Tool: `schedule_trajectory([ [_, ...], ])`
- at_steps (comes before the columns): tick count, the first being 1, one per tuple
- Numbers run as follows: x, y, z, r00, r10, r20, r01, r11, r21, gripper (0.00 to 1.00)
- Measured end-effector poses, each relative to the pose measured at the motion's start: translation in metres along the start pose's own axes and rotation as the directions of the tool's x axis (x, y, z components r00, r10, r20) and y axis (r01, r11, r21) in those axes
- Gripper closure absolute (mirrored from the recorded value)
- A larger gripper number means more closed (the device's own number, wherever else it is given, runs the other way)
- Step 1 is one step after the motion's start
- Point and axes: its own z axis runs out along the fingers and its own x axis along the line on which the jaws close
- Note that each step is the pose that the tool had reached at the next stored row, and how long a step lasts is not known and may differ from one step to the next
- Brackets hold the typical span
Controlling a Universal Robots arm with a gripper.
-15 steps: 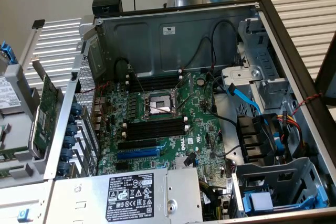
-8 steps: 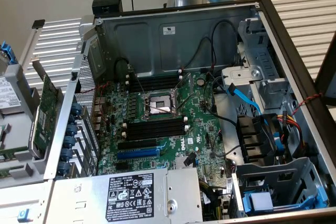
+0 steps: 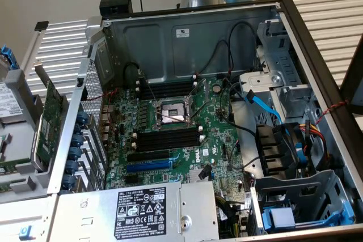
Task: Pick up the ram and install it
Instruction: 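Reach for the ram, then pick up the ram and move it above insertion slot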
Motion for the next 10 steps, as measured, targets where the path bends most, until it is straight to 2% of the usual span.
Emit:
schedule_trajectory([
  [3,0.0053,-0.0005,0.0020,1.0000,0.000,-0.0001,0.000,1.0000,0.0001,0.89],
  [10,0.0096,-0.0009,0.0035,1.0000,0.000,0.0000,0.000,1.0000,0.0000,0.89],
])
